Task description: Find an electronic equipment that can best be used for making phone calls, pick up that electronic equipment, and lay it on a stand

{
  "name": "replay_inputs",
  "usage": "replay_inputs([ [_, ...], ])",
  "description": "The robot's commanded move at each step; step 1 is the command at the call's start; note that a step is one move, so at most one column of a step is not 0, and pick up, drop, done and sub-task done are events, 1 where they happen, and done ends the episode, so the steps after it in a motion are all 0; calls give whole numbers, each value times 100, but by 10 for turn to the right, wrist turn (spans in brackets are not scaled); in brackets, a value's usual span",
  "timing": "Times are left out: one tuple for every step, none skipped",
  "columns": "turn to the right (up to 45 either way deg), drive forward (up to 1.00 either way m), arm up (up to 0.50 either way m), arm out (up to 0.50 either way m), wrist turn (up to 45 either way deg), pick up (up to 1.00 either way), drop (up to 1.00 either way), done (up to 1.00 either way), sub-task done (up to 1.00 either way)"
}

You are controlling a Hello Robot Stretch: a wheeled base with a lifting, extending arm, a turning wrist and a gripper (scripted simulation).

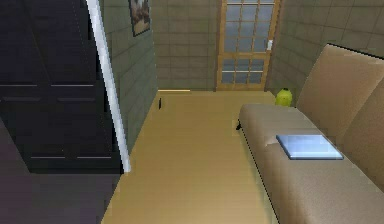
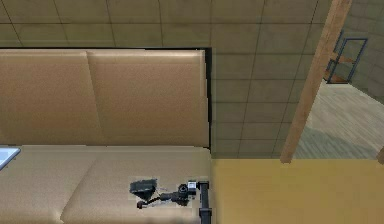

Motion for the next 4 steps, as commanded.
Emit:
replay_inputs([
  [0,0,50,0,0,0,0,0,0],
  [0,0,4,0,0,0,0,0,0],
  [0,0,0,0,-450,0,0,0,0],
  [0,0,0,0,-180,0,0,0,0],
])
